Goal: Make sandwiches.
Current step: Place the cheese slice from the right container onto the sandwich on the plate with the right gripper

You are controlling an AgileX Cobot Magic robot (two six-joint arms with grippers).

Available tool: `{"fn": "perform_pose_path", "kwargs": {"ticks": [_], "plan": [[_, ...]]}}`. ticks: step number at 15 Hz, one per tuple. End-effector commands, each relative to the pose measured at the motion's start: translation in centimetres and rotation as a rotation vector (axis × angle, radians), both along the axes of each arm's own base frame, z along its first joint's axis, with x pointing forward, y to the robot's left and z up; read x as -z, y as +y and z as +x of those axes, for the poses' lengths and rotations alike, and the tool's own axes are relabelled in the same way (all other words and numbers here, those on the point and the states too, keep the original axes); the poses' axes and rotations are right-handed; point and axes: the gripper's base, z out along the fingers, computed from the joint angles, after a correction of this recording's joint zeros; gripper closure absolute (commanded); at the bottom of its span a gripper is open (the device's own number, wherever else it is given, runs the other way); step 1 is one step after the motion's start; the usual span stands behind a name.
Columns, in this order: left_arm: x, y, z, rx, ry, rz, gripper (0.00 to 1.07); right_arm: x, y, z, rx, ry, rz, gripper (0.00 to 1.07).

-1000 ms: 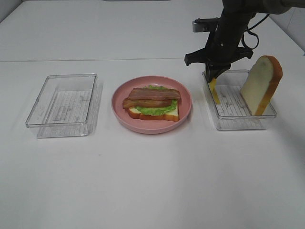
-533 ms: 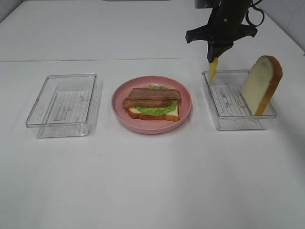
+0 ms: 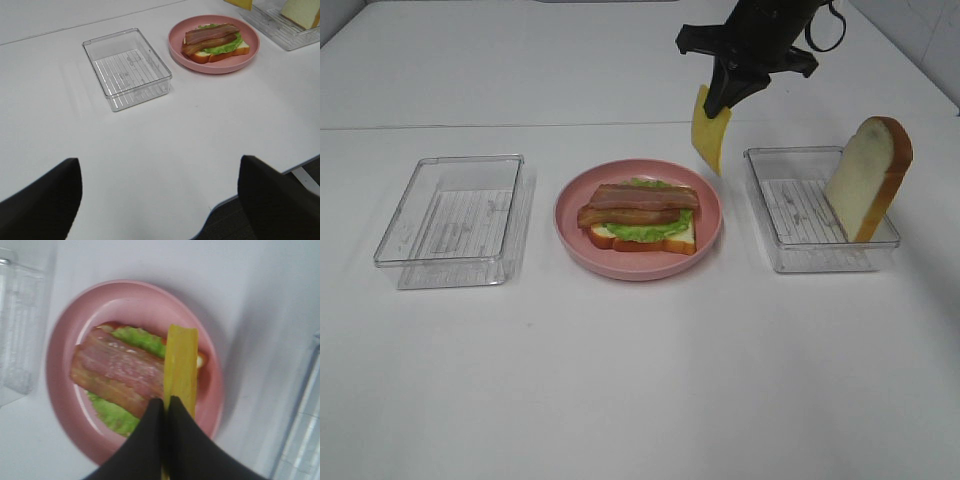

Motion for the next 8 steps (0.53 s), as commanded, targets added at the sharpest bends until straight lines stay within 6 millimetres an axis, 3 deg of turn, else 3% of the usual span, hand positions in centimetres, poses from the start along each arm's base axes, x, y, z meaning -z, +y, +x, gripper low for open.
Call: {"fn": "perform_pose_path", "kwargs": {"ticks": [1, 3, 6, 8], "plan": [[0.1, 0.1, -0.2, -0.002, -0.023, -0.01, 0.26, -0.6, 1.3, -0.7, -0.069, 0.049, 0.149, 1.07], [0.1, 0.1, -0.2, -0.002, -0.023, -0.01, 0.26, 0.3, 2.5, -0.8, -0.097, 0.114, 0.271, 1.07], [0.1, 0.1, -0.2, -0.002, -0.023, -0.01, 0.26, 3.6, 5.3, -1.2, -0.141, 0.223, 0.357, 1.07], [0.1, 0.1, -0.2, -0.002, -0.023, -0.01, 0.26, 4.8, 6.4, -1.4, -0.156, 0.259, 0.403, 1.07]]}}
